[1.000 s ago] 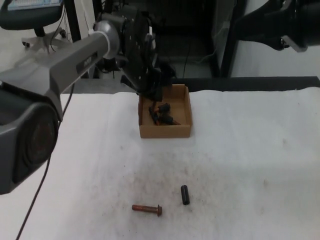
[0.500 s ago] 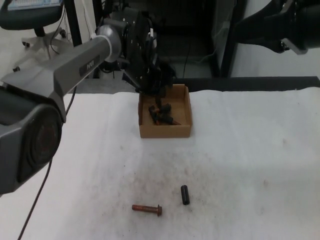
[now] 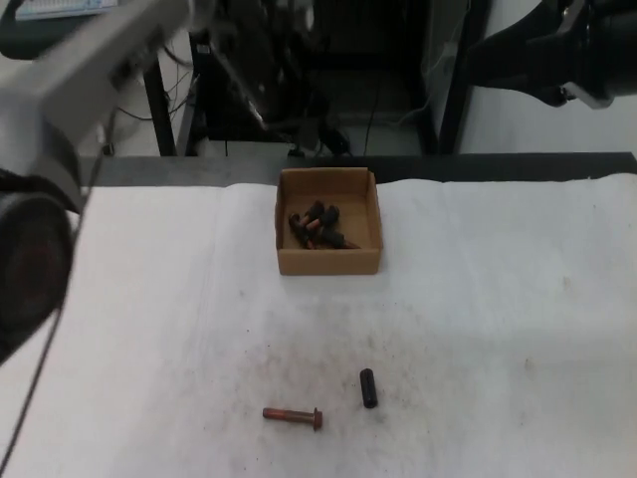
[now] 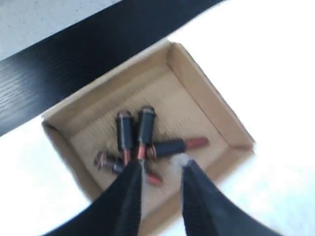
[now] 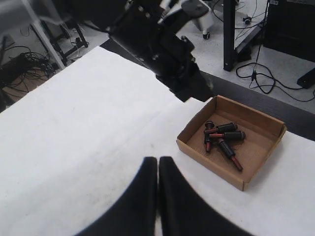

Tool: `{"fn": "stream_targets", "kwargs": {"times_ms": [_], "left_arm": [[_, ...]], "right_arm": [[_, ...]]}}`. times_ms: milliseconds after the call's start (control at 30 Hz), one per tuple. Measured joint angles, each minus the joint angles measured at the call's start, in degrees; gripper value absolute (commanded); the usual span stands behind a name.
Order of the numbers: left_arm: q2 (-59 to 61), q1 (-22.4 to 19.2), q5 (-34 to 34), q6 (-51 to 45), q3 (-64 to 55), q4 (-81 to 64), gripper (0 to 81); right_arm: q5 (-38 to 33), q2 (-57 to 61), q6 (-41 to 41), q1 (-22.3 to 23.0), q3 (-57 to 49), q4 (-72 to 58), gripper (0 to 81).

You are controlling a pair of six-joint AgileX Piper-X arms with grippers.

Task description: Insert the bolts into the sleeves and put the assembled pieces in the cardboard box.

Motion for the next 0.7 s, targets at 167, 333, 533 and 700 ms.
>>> {"fn": "stream_targets", "kwargs": {"times_ms": [167, 333, 533, 700], "left_arm": [[-7.8, -1.4, 0.6, 3.8, 8.7, 6.4, 25.1], [-16.5, -6.6, 2.5, 12.7, 25.7, 7.9, 25.1], [-20.9, -13.6, 0.2, 21.4, 40.5, 5.4, 25.1], [-21.0, -15.7, -8.2, 24.9, 47.0, -0.2, 25.4]], "right_arm": [[0.0, 0.0, -1.5, 0.0, 0.0, 0.0, 0.8], [0.0, 0.0, -1.7, 0.0, 0.0, 0.0, 0.8], [0.0, 0.0, -1.7, 0.0, 0.0, 0.0, 0.8], [0.0, 0.0, -1.7, 0.0, 0.0, 1.1, 0.8]]}}
